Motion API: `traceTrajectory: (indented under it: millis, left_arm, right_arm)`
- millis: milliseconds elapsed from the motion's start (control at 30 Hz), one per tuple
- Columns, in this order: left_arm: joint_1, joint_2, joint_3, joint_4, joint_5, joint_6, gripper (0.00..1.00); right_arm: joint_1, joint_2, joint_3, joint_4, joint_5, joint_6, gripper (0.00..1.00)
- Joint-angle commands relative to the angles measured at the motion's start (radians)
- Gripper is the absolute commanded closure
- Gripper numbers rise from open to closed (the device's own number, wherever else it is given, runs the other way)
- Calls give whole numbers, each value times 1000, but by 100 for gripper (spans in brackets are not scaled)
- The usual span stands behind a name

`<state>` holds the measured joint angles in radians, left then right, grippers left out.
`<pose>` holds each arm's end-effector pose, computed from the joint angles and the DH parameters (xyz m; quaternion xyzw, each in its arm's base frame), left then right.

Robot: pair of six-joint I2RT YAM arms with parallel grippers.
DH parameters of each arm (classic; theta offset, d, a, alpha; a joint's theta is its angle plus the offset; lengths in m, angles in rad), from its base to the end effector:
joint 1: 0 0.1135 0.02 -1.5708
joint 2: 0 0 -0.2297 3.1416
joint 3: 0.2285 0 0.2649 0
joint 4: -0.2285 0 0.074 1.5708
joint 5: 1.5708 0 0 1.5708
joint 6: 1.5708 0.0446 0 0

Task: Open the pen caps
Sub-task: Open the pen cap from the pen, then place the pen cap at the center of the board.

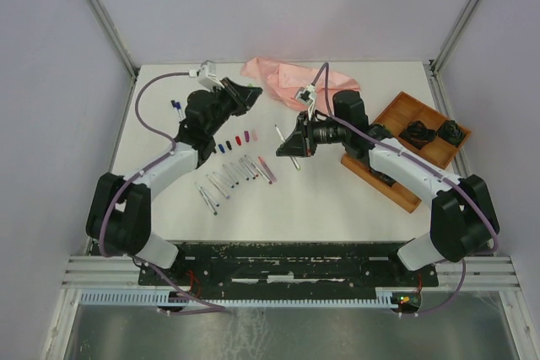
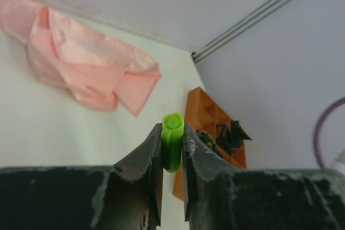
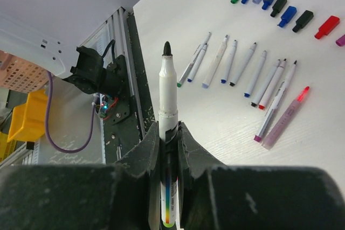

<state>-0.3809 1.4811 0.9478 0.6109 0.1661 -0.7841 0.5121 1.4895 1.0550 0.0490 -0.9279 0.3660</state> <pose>0.3405 -0.1443 0.2719 -0.0759 0.6753 -0.4494 0.5799 0.2911 0.2046 0.2504 -0.3034 0.7216 0.5483 0.2944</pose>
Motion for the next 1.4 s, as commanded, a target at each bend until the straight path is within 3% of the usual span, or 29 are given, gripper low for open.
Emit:
traceTrajectory:
  millis: [0, 200, 433, 533, 867, 1367]
  left_arm:
    - [4, 103, 74, -177, 31, -37, 97]
    - [-3, 296, 227, -438, 88, -31, 97]
    - [-88, 456, 474, -830, -287, 13, 97]
    - [-103, 539, 582, -948, -341, 19, 97]
    - [-134, 670, 749, -1096, -456, 53, 91]
    - [-136, 762, 827, -1173, -485, 90, 83]
  right_arm:
    - [-9, 3, 61, -54, 38, -57, 100]
    - [-18, 4, 66, -66, 36, -64, 100]
    - [-28, 4, 69, -68, 32, -65, 100]
    - [-30, 3, 70, -70, 32, -64, 100]
    - [-35, -1, 72, -70, 27, -62, 100]
    - [-37, -1, 72, -69, 24, -59, 100]
